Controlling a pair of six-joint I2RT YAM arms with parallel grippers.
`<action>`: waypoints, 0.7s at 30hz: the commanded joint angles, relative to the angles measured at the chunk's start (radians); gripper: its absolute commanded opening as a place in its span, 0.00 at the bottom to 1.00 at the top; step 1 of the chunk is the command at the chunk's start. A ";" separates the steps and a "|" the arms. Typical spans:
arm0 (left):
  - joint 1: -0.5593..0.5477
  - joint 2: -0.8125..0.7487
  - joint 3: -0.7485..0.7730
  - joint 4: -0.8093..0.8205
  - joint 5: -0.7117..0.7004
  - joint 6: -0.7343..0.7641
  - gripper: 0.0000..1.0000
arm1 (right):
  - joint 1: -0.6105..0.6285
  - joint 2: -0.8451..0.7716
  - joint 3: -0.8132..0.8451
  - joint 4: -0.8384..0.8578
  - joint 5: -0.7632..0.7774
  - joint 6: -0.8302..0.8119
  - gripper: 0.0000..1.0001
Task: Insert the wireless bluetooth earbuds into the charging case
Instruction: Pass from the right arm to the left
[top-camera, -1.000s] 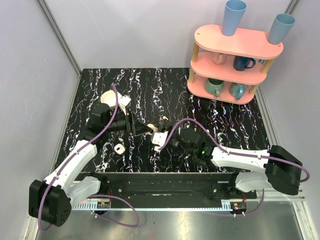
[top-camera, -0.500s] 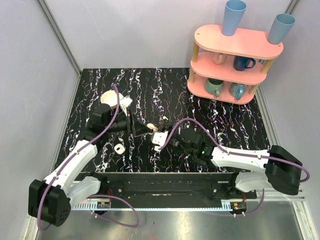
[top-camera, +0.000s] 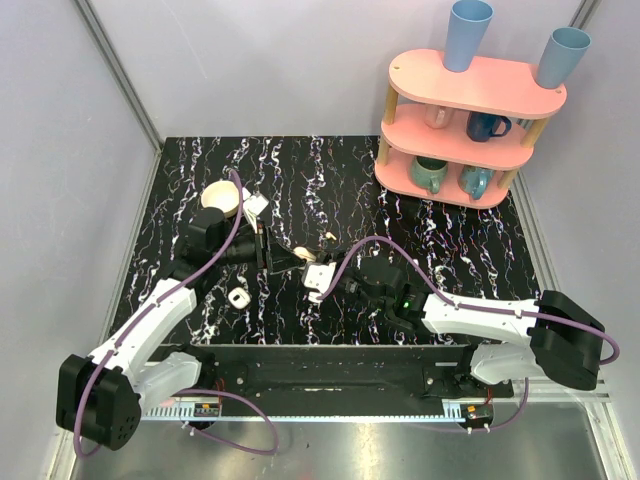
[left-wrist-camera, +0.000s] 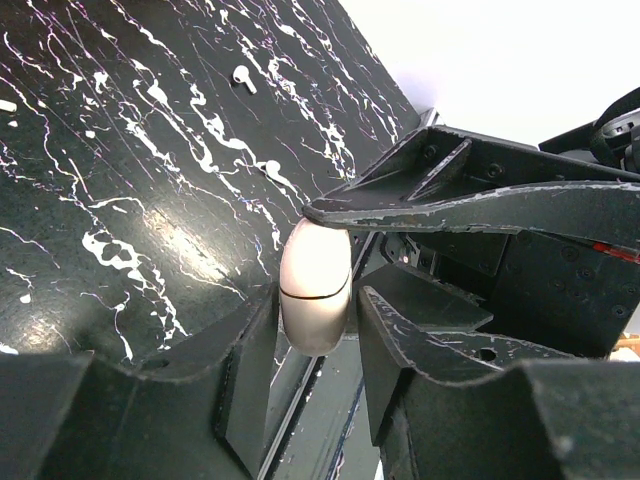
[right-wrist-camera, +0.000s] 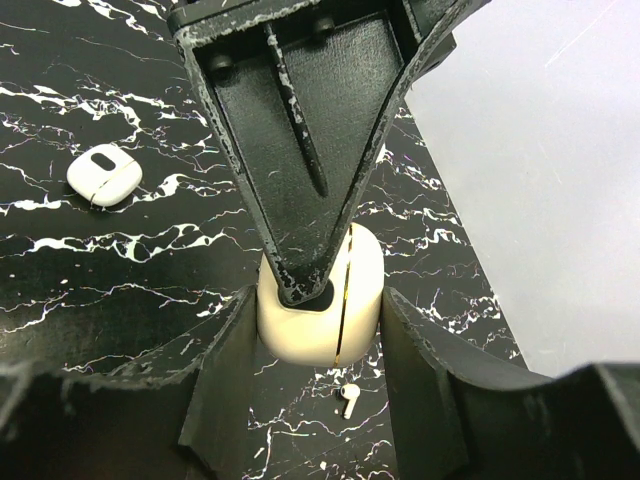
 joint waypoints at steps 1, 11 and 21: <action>-0.005 -0.001 0.031 0.027 0.010 0.015 0.40 | 0.011 0.000 0.031 0.063 0.008 -0.001 0.31; -0.006 -0.003 0.030 0.027 0.001 0.017 0.31 | 0.011 -0.001 0.026 0.069 0.011 0.010 0.31; -0.008 -0.011 0.024 0.031 -0.021 0.029 0.00 | 0.012 -0.004 0.023 0.095 0.007 0.031 0.52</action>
